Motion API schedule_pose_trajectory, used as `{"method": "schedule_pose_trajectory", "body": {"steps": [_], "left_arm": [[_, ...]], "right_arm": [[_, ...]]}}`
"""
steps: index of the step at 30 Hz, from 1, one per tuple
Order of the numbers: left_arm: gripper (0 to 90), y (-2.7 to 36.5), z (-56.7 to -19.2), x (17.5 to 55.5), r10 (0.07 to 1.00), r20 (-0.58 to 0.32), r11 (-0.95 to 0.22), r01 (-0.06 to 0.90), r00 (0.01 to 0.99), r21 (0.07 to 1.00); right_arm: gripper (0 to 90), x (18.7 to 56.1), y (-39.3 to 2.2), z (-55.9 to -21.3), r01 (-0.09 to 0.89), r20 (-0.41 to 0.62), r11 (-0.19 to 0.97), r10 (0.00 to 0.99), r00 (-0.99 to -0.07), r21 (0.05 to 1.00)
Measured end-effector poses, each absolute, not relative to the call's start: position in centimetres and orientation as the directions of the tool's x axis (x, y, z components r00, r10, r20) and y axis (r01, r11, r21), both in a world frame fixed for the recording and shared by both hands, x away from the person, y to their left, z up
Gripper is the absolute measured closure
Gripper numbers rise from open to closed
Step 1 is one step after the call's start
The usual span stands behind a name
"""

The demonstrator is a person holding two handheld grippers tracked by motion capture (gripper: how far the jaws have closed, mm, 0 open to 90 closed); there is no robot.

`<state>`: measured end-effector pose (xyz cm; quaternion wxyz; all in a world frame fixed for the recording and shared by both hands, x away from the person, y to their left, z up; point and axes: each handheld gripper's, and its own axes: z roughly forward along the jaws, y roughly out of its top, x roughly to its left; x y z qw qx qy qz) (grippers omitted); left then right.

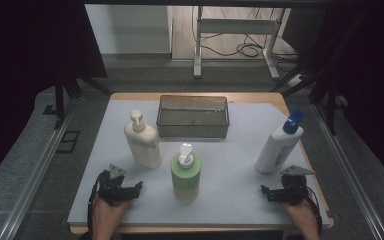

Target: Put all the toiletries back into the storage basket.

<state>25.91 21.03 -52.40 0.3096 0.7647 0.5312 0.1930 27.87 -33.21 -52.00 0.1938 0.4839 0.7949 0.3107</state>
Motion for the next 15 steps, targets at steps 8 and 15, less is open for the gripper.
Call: {"method": "schedule_pose_trajectory", "body": {"steps": [8, 15], "left_arm": [[11.6, 21.04, -52.41, 25.91, 0.932, -0.034, -0.243, 0.693, 0.361, 0.679], [11.6, 21.05, -52.41, 25.92, 0.932, -0.035, -0.243, 0.693, 0.362, 0.679]], "right_arm": [[0.0, 27.89, -33.21, -51.99, 0.649, -0.008, 0.340, 0.889, -0.458, 0.681], [0.0, 27.91, -33.28, -51.95, 0.649, -0.003, 0.339, 0.887, -0.461, 0.681]]}}
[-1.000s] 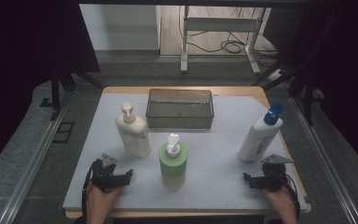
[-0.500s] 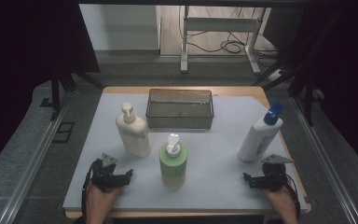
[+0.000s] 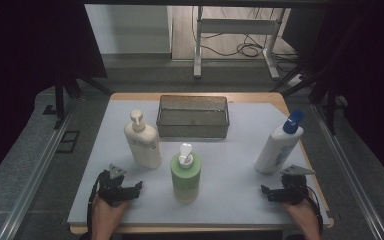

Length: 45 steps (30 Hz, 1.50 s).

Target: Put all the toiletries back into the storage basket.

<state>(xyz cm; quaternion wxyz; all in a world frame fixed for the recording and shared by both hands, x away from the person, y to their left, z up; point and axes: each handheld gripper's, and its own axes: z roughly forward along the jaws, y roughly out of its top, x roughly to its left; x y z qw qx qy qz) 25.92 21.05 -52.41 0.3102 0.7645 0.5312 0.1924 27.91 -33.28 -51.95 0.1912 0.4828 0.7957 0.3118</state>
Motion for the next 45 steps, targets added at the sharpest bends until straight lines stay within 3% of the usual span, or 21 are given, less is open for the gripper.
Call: {"method": "schedule_pose_trajectory", "body": {"steps": [16, 24, 45], "left_arm": [[11.6, 21.1, -52.4, 25.9, 0.931, -0.036, -0.243, 0.692, 0.362, 0.679], [11.6, 21.1, -52.4, 25.9, 0.931, -0.036, -0.243, 0.692, 0.363, 0.679], [11.6, 21.1, -52.4, 25.9, 0.931, -0.036, -0.243, 0.692, 0.363, 0.680]], "right_arm": [[13.9, 27.9, -34.7, -51.3, 0.657, 0.050, 0.306, 0.884, -0.465, 0.689], [15.0, 28.0, -35.8, -50.7, 0.667, 0.086, 0.272, 0.888, -0.452, 0.694], [68.9, 29.5, -38.8, -50.2, 0.675, 0.074, 0.232, 0.917, -0.391, 0.701]]}}
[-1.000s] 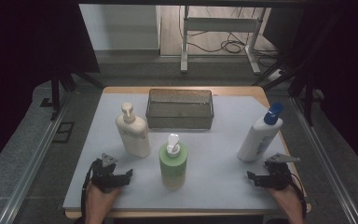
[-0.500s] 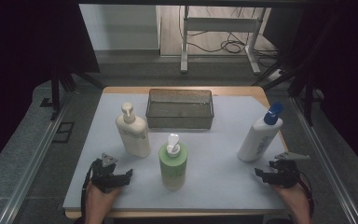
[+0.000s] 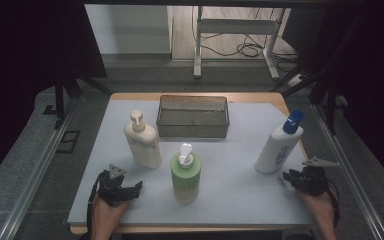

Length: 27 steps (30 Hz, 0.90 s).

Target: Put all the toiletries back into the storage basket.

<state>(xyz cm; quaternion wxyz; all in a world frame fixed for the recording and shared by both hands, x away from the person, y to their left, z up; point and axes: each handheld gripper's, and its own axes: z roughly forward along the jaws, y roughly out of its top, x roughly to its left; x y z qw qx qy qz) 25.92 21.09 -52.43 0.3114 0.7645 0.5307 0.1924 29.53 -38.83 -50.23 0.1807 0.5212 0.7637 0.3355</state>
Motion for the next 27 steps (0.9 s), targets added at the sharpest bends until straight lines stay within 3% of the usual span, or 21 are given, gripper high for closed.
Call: {"method": "schedule_pose_trajectory", "body": {"steps": [8, 27], "left_arm": [[11.6, 21.1, -52.4, 25.9, 0.931, -0.037, -0.242, 0.692, 0.362, 0.681], [11.6, 21.1, -52.4, 25.9, 0.932, -0.036, -0.242, 0.691, 0.362, 0.681]], "right_arm": [[87.1, 30.8, -39.6, -50.3, 0.675, 0.073, 0.227, 0.920, -0.385, 0.702], [89.6, 34.3, -40.4, -50.8, 0.687, 0.086, 0.198, 0.930, -0.357, 0.699]]}}
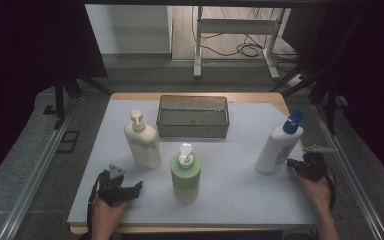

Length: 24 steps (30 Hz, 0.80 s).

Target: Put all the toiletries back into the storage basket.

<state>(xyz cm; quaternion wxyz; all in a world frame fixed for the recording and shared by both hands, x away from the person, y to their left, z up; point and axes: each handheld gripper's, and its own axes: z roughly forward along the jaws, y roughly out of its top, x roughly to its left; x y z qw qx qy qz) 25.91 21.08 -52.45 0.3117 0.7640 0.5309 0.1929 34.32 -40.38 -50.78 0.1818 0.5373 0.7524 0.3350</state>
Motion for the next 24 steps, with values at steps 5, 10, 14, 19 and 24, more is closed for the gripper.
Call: {"method": "schedule_pose_trajectory", "body": {"steps": [5, 10, 14, 19, 24], "left_arm": [[11.6, 21.1, -52.5, 25.9, 0.932, -0.036, -0.242, 0.691, 0.362, 0.681], [11.6, 21.1, -52.5, 25.9, 0.932, -0.036, -0.242, 0.691, 0.362, 0.682], [11.6, 21.1, -52.5, 25.9, 0.932, -0.036, -0.242, 0.690, 0.362, 0.682], [11.6, 21.1, -52.5, 25.9, 0.932, -0.036, -0.242, 0.690, 0.362, 0.682], [11.6, 21.1, -52.5, 25.9, 0.932, -0.036, -0.241, 0.691, 0.361, 0.682]], "right_arm": [[89.6, 35.4, -40.4, -50.9, 0.688, 0.100, 0.190, 0.928, -0.358, 0.700], [89.0, 36.4, -39.8, -50.9, 0.683, 0.098, 0.203, 0.922, -0.374, 0.701], [88.4, 36.9, -39.7, -51.0, 0.683, 0.104, 0.204, 0.919, -0.381, 0.702], [88.5, 37.0, -39.5, -51.1, 0.675, 0.102, 0.214, 0.912, -0.396, 0.706], [89.1, 36.7, -39.7, -51.1, 0.667, 0.097, 0.228, 0.906, -0.412, 0.709]]}}
